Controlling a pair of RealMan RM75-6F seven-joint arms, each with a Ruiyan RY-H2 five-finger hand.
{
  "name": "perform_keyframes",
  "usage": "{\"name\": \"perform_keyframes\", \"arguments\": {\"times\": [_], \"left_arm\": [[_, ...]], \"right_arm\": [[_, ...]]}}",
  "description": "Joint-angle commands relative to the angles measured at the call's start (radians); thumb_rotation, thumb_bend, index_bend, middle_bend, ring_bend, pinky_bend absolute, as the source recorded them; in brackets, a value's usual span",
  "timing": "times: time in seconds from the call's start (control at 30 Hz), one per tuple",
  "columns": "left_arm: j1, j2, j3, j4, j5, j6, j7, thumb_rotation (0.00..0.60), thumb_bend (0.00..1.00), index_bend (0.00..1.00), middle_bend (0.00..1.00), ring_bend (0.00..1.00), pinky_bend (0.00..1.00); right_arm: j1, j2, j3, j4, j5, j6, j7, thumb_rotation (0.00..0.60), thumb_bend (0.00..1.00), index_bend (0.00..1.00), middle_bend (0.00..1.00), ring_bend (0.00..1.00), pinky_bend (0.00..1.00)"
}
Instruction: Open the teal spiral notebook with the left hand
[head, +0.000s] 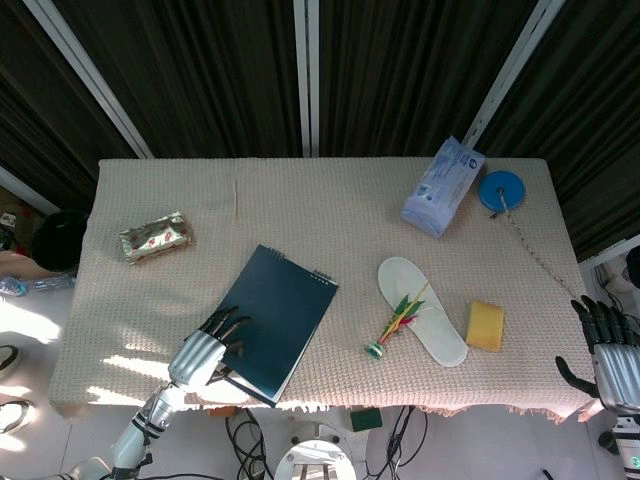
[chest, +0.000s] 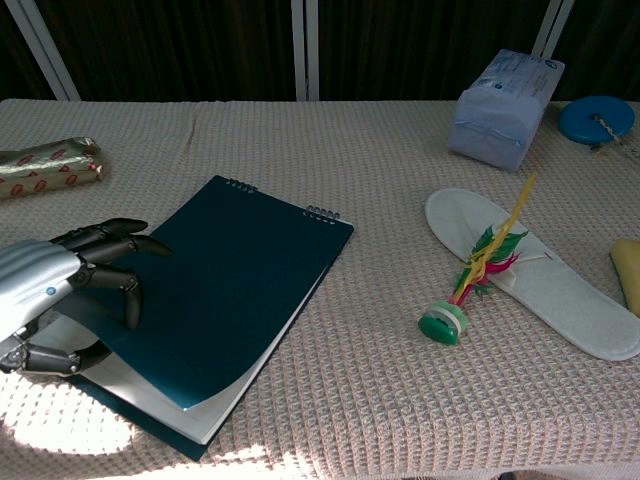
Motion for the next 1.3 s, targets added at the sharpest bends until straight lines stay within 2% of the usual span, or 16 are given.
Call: {"name": "perform_keyframes", "arguments": {"times": [0.03, 0.53, 0.83, 1.07, 1.2, 1.3], "left_arm": [[-0.002, -0.003, 0.001, 0.003, -0.003, -0.005, -0.003, 0.600, 0.45, 0.59, 0.15, 0.03, 0.11], [-0.023, 0.012, -0.006, -0.035, 0.000, -0.003, -0.024, 0.600, 0.45, 0.59, 0.15, 0.03, 0.11], [0.000, 0.114, 0.034, -0.227, -0.033, -0.043, 0.098, 0.600, 0.45, 0.60, 0.15, 0.03, 0.11], [0.023, 0.199, 0.061, -0.342, -0.027, -0.026, 0.143, 0.600, 0.46, 0.60, 0.15, 0.03, 0.11], [0.020, 0.238, 0.061, -0.400, -0.016, -0.024, 0.157, 0.600, 0.46, 0.60, 0.15, 0.03, 0.11], [-0.002, 0.262, 0.038, -0.440, -0.024, -0.045, 0.153, 0.600, 0.45, 0.60, 0.15, 0.03, 0.11]], "right_arm": [[0.001, -0.002, -0.002, -0.002, -0.003, 0.000, -0.004, 0.600, 0.30, 0.00, 0.00, 0.00, 0.00], [0.001, 0.000, -0.001, -0.006, 0.004, -0.003, -0.011, 0.600, 0.30, 0.00, 0.00, 0.00, 0.00], [-0.001, -0.001, 0.001, 0.002, 0.006, 0.002, -0.001, 0.600, 0.30, 0.00, 0.00, 0.00, 0.00], [-0.003, -0.005, -0.002, 0.009, 0.002, 0.006, 0.003, 0.600, 0.30, 0.00, 0.00, 0.00, 0.00], [-0.003, -0.008, -0.002, 0.013, 0.003, 0.004, 0.005, 0.600, 0.30, 0.00, 0.00, 0.00, 0.00], [-0.001, -0.009, -0.002, 0.012, 0.001, 0.003, 0.003, 0.600, 0.30, 0.00, 0.00, 0.00, 0.00]]}}
